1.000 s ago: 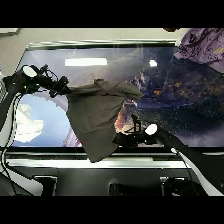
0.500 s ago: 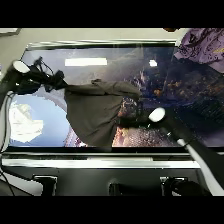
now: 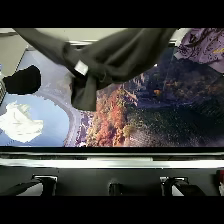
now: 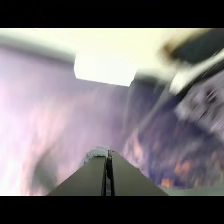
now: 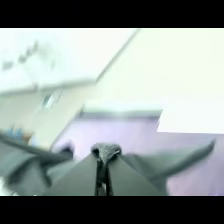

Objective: Fold the clothes and pants, and hang the long-sleeved shirts on hangers.

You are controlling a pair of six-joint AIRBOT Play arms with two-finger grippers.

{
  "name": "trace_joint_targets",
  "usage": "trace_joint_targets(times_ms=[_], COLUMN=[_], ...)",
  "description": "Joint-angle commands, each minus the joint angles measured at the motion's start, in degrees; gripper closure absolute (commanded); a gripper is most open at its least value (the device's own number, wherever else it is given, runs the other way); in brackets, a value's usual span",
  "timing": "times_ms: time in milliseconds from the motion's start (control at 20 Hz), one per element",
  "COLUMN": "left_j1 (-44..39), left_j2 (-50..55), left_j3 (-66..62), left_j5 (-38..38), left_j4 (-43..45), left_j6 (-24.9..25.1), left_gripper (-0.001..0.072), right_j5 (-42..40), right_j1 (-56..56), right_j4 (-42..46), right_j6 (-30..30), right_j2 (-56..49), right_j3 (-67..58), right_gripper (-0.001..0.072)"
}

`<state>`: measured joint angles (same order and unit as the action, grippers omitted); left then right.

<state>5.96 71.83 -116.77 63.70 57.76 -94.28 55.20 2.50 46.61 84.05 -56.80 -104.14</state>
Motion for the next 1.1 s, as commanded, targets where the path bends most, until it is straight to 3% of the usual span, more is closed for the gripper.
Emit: trace_joint_targets(times_ms=[0, 200, 450, 650, 900, 1050], left_j1=[0.2, 0.2, 0.0, -0.1, -1.8, -2.6], left_j2=[-12.0, -20.5, -19.3, -10.3, 9.9, 21.2], left_j3=[-1.1, -1.1, 2.4, 10.4, 15.1, 15.1], left_j5=[-4.7, -5.9, -5.8, -3.4, -2.7, -3.7], left_j4=[3.3, 14.8, 17.3, 16.6, 16.2, 16.2], left_j6=[0.5, -4.4, -8.8, -14.1, -14.2, -14.3], left_gripper=[0.069, 0.0691, 0.0691, 0.0691, 0.069, 0.069], right_j5=[0.0, -0.1, 0.9, 4.1, 3.8, 3.2], right_j1=[2.7, 2.7, 2.7, 1.8, -5.6, -9.0], right_j4=[8.3, 23.6, 22.1, 17.5, 17.3, 12.8], right_j6=[3.7, 10.8, 13.5, 14.2, 14.2, 16.2], right_j2=[5.6, 10.3, 5.6, -8.2, -35.3, -48.9], right_j3=[-9.5, -9.7, -9.7, -9.6, -9.6, -9.7], right_gripper=[0.068, 0.0679, 0.0679, 0.0679, 0.0678, 0.0678])
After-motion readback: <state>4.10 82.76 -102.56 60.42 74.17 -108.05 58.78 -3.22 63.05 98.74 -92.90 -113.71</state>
